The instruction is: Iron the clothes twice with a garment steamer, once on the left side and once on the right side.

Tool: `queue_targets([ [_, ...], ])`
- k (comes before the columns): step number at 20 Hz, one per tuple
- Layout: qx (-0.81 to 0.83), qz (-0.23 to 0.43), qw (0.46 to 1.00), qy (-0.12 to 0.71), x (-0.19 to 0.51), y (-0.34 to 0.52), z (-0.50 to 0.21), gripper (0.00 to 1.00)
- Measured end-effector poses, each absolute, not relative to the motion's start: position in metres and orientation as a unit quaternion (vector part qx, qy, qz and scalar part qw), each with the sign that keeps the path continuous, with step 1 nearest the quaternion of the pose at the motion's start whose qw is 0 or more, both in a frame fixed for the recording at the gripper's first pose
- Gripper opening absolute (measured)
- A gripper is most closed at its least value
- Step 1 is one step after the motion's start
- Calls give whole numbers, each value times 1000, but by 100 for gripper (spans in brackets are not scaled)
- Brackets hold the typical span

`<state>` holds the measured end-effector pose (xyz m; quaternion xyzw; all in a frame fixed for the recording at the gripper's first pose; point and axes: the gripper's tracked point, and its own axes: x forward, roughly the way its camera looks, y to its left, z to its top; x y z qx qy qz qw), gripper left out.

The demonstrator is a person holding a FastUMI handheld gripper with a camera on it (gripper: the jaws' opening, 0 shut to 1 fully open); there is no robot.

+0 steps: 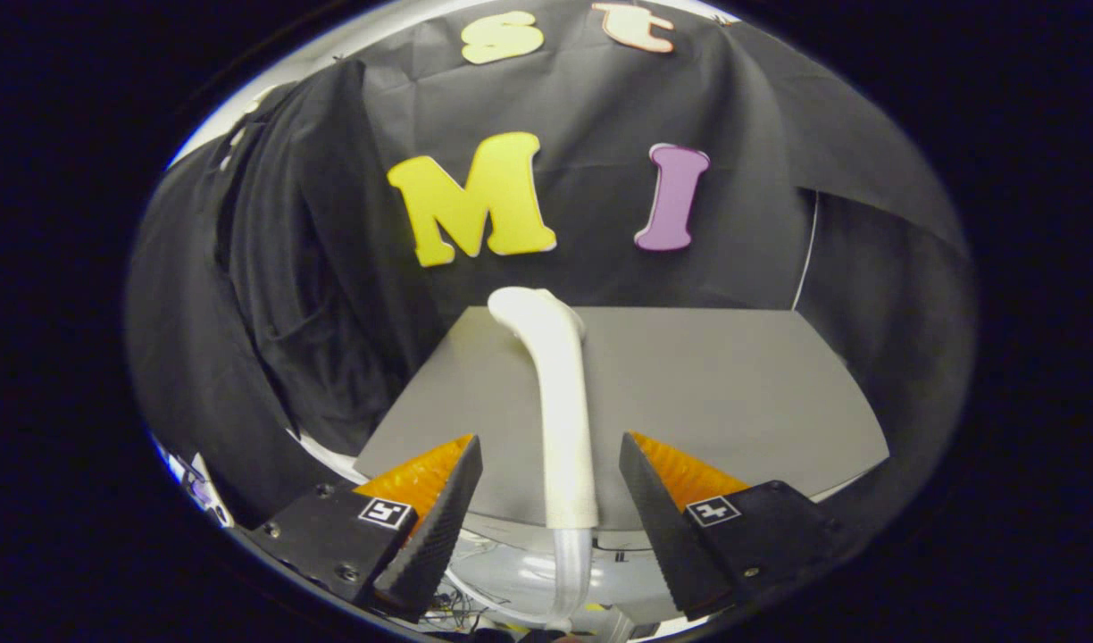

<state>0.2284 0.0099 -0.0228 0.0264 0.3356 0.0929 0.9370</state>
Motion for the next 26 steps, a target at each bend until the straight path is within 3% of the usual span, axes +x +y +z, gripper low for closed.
queue_targets([
  [4,7,107,916,386,259,19,-36,91],
  [7,-9,72,910,408,272,9,-36,89],
  [10,-5,82,894,441,278,14,-44,74],
  [15,-48,86,875,474,277,18,-52,71],
  [23,-9,72,858,508,280,9,-70,43],
  [26,-2,64,860,506,283,8,-71,42],
])
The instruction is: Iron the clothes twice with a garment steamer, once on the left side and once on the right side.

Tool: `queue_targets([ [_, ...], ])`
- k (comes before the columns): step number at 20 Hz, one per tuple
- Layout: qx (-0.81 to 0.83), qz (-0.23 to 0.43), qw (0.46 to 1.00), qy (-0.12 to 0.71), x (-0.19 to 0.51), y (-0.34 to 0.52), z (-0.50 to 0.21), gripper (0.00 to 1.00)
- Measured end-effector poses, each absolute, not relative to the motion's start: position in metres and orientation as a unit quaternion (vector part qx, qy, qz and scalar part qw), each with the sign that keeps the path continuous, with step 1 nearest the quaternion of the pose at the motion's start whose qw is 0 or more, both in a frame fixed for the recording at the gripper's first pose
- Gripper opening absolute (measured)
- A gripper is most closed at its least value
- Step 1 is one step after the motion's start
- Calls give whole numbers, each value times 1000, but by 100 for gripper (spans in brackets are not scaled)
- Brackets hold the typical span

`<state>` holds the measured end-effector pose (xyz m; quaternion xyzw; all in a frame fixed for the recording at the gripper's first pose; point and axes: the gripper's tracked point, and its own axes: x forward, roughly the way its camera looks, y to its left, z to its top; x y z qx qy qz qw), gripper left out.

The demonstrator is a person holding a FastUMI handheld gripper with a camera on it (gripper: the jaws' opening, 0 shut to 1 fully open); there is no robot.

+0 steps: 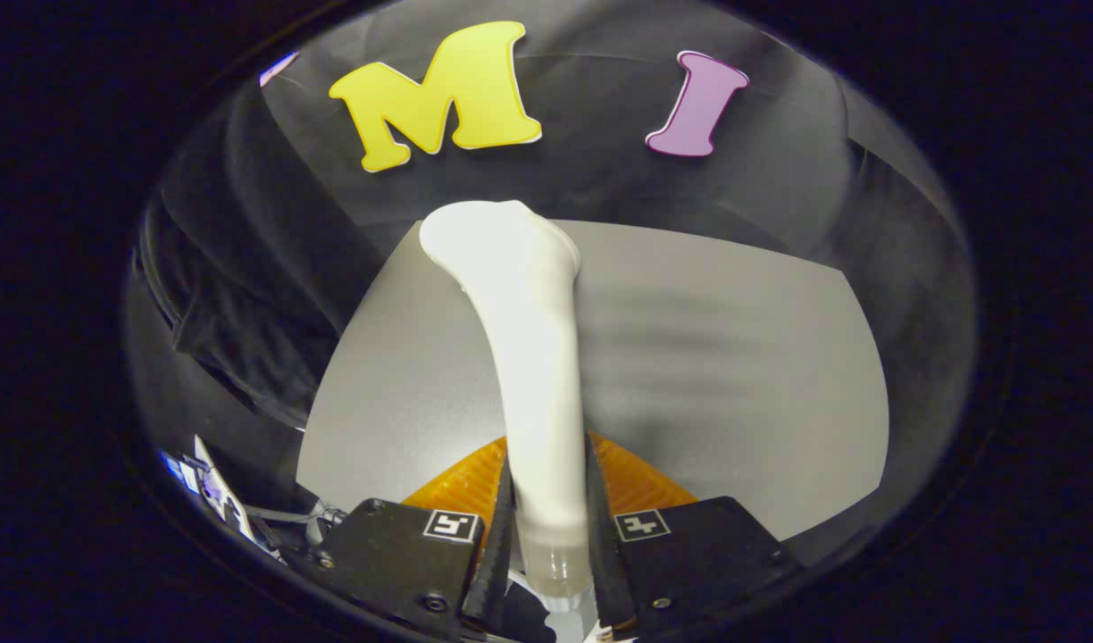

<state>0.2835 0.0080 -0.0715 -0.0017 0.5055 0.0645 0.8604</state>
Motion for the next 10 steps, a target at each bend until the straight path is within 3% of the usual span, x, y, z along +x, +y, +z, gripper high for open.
queue_targets([
  [3,-9,49,868,494,285,9,-70,42],
  [6,9,42,874,484,287,14,-70,32],
  [10,32,36,884,465,280,17,-65,29],
])
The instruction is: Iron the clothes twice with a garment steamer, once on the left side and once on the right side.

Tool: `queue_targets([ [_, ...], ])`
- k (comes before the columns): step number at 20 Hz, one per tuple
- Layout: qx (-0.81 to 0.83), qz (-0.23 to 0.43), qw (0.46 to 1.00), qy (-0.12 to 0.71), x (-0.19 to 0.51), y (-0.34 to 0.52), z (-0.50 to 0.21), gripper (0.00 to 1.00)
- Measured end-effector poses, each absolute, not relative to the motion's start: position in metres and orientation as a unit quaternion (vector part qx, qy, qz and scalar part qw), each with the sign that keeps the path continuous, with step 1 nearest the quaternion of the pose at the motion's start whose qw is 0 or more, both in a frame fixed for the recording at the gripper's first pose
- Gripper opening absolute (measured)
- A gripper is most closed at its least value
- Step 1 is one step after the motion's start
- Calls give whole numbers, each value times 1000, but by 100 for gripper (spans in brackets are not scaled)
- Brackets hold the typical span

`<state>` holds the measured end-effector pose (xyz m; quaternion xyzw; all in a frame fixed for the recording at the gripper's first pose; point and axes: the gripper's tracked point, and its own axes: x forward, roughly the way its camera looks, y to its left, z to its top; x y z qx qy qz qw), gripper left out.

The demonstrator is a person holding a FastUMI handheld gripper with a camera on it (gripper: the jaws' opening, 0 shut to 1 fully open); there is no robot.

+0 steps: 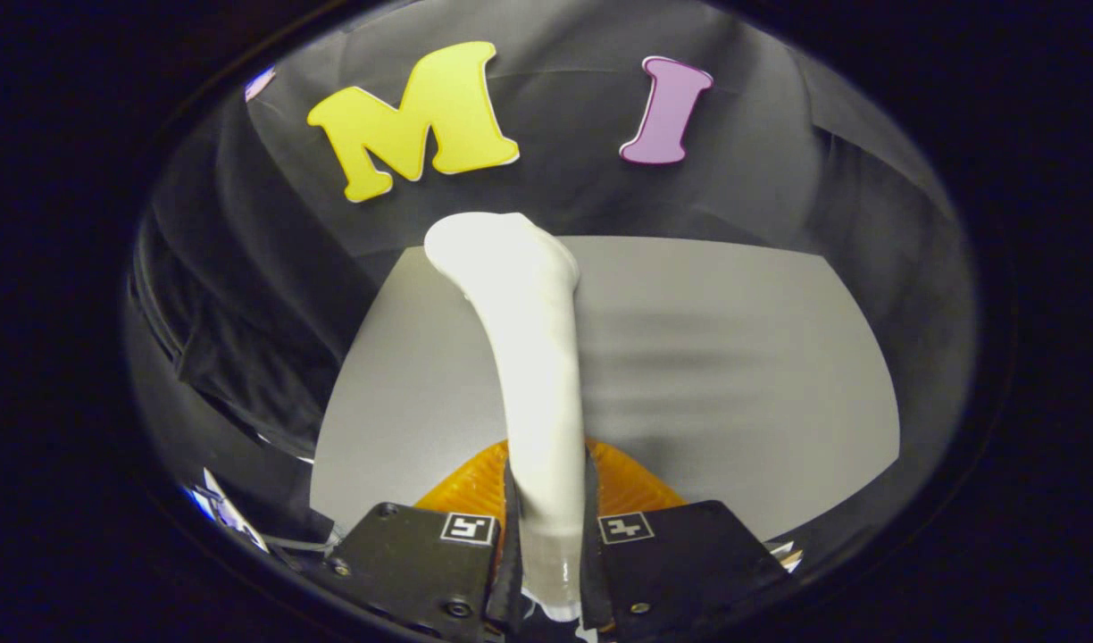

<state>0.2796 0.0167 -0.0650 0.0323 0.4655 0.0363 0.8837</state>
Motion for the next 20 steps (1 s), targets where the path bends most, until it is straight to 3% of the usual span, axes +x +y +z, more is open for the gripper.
queue_targets([
  [20,74,42,946,313,167,124,65,29],
])
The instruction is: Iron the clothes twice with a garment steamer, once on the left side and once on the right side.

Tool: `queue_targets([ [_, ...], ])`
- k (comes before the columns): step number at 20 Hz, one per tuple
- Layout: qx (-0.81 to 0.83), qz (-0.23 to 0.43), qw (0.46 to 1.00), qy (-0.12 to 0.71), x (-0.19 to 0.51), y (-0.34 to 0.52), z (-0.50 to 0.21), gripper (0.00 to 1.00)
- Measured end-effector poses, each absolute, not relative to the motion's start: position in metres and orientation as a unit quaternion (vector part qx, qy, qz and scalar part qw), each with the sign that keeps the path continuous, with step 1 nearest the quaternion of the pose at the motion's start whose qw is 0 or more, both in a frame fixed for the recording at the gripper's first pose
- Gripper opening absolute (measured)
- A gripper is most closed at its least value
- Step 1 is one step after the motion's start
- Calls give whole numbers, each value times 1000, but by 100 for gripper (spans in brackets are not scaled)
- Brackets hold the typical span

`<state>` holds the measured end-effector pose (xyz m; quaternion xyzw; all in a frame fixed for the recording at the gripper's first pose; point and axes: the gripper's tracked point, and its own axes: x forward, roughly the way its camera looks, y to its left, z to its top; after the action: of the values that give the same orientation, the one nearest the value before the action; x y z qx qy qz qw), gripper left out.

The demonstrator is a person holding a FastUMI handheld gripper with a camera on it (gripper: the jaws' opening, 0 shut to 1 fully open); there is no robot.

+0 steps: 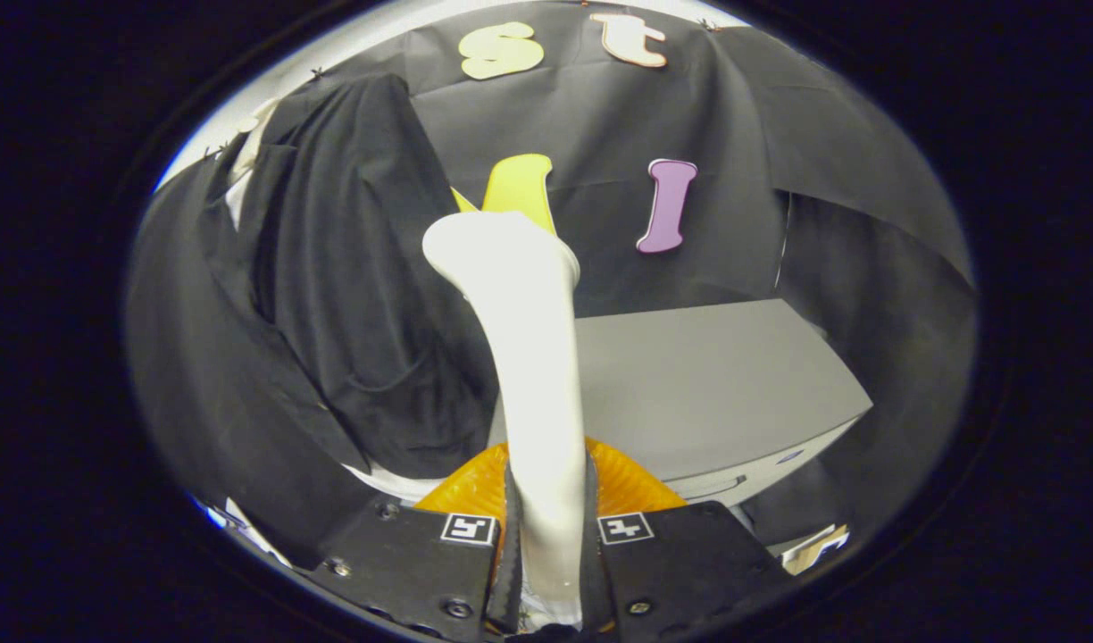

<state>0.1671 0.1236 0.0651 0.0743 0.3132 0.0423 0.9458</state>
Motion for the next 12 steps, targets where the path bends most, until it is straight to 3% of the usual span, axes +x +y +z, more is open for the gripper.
queue_targets([
  [12,38,41,989,138,150,219,184,29],
])
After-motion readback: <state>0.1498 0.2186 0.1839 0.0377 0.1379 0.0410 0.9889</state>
